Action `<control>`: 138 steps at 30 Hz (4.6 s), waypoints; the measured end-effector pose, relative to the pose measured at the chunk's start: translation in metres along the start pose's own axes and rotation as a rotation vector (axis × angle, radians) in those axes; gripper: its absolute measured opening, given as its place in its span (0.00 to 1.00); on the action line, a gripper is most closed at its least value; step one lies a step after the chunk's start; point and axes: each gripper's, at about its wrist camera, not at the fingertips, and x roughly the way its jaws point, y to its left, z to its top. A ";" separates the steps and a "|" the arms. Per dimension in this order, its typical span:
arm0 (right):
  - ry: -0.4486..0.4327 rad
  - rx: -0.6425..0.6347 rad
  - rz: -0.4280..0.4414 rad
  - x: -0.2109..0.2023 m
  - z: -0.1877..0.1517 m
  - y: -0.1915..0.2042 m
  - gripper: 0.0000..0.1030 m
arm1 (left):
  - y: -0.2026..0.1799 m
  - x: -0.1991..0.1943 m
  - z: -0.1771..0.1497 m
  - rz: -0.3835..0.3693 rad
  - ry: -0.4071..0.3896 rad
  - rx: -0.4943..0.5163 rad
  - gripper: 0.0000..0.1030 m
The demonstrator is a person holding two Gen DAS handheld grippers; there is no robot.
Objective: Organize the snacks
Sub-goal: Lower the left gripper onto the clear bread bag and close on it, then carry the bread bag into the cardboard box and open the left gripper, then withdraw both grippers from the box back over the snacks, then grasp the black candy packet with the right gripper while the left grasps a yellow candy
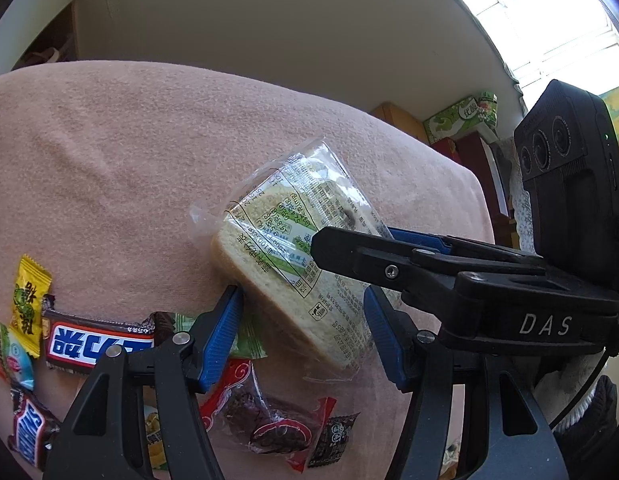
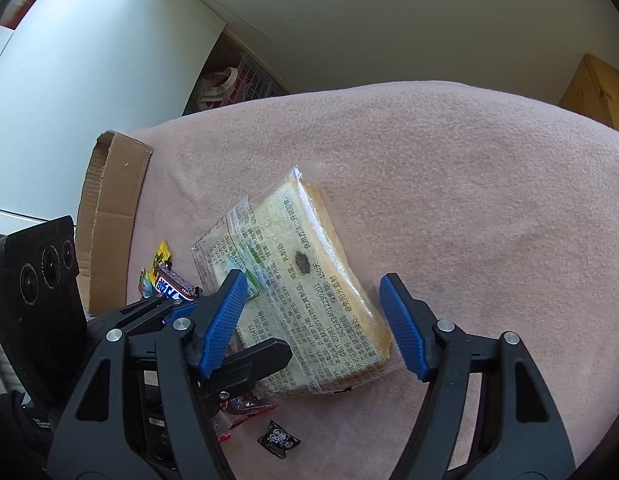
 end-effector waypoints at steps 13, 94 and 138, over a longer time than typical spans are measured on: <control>0.004 0.014 0.019 -0.009 -0.014 0.012 0.54 | -0.006 -0.021 -0.009 0.038 -0.042 0.055 0.59; -0.071 -0.353 0.006 -0.010 -0.024 0.265 0.55 | 0.176 -0.240 -0.096 0.325 -0.341 -0.099 0.59; -0.008 0.016 -0.357 -0.038 -0.141 0.057 0.45 | 0.044 -0.093 -0.100 0.172 -0.018 0.214 0.37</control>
